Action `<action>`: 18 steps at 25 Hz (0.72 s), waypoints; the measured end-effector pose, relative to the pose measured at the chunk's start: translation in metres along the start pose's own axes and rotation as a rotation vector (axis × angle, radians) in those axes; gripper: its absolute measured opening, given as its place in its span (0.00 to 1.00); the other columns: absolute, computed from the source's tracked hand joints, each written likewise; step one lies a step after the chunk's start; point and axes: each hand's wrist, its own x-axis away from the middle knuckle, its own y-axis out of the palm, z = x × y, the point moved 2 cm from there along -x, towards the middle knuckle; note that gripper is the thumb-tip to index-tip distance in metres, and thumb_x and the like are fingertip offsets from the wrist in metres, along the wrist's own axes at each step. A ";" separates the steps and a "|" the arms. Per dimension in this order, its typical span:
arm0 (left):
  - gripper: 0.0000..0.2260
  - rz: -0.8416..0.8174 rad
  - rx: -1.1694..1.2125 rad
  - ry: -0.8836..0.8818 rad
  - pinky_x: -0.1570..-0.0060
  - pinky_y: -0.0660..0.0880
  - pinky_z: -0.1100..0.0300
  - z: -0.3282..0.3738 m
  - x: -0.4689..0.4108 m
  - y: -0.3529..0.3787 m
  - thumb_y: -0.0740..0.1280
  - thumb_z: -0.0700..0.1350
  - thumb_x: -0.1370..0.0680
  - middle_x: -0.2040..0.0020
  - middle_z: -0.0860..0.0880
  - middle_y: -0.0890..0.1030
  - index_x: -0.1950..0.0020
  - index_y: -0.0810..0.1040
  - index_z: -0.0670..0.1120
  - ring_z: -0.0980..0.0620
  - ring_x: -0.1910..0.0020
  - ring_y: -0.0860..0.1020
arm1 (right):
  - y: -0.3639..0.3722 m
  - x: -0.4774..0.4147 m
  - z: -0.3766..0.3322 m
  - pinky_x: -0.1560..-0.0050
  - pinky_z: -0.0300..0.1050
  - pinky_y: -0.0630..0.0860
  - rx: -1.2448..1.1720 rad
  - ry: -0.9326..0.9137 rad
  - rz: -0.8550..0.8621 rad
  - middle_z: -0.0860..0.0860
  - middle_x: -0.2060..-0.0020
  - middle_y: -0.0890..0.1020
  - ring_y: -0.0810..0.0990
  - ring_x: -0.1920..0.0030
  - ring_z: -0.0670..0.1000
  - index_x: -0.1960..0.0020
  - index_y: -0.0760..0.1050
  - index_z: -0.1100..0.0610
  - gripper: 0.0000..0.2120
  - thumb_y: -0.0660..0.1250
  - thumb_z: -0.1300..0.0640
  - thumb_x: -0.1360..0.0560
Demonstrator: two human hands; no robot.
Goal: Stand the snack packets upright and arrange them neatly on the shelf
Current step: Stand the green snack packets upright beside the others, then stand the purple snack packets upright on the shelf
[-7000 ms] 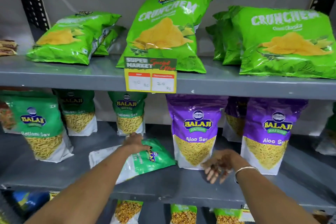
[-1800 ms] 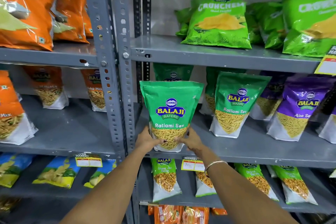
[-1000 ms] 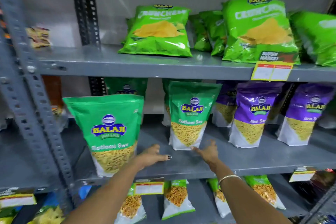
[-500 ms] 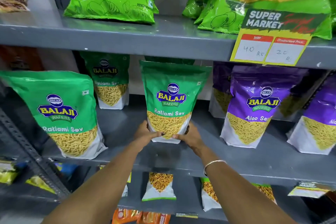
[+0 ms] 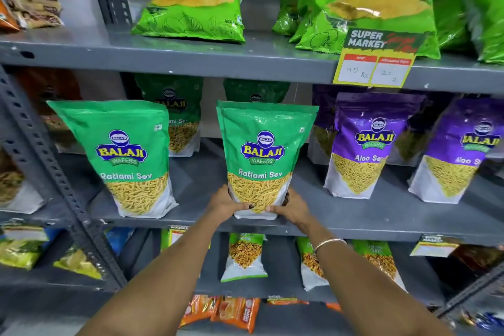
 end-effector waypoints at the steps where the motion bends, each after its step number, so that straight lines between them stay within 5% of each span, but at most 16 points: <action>1: 0.29 -0.003 -0.006 0.010 0.43 0.74 0.53 0.000 0.004 -0.001 0.77 0.45 0.36 0.39 0.42 0.79 0.39 0.72 0.39 0.43 0.40 0.76 | 0.001 0.003 0.000 0.34 0.53 0.72 -0.001 0.004 0.002 0.56 0.36 0.77 0.75 0.37 0.57 0.34 0.67 0.59 0.36 0.78 0.58 0.38; 10: 0.29 0.000 0.007 0.039 0.41 0.73 0.53 -0.005 0.012 -0.001 0.76 0.45 0.33 0.36 0.41 0.77 0.36 0.71 0.39 0.42 0.37 0.75 | 0.005 0.015 0.000 0.37 0.50 0.73 -0.022 0.027 0.037 0.58 0.37 0.77 0.75 0.39 0.56 0.36 0.68 0.61 0.32 0.77 0.60 0.37; 14: 0.40 -0.040 -0.019 0.028 0.32 0.66 0.48 -0.012 0.014 0.001 0.76 0.55 0.38 0.30 0.44 0.71 0.31 0.64 0.44 0.43 0.31 0.69 | -0.003 0.014 0.000 0.32 0.52 0.69 -0.013 0.023 0.020 0.57 0.31 0.69 0.70 0.33 0.57 0.29 0.59 0.60 0.43 0.77 0.58 0.37; 16: 0.42 0.243 -0.153 0.152 0.31 0.63 0.43 -0.014 0.022 0.001 0.73 0.59 0.36 0.28 0.41 0.67 0.29 0.60 0.43 0.41 0.29 0.64 | -0.024 0.012 0.006 0.32 0.54 0.69 -0.017 0.045 0.092 0.57 0.33 0.69 0.70 0.34 0.57 0.28 0.56 0.62 0.45 0.78 0.58 0.37; 18: 0.36 0.572 -0.299 0.398 0.38 0.68 0.40 -0.010 0.038 0.011 0.65 0.61 0.31 0.32 0.39 0.68 0.31 0.62 0.40 0.42 0.32 0.64 | -0.059 0.009 0.022 0.37 0.52 0.71 0.037 0.091 0.215 0.56 0.44 0.72 0.73 0.44 0.54 0.34 0.62 0.65 0.37 0.77 0.61 0.37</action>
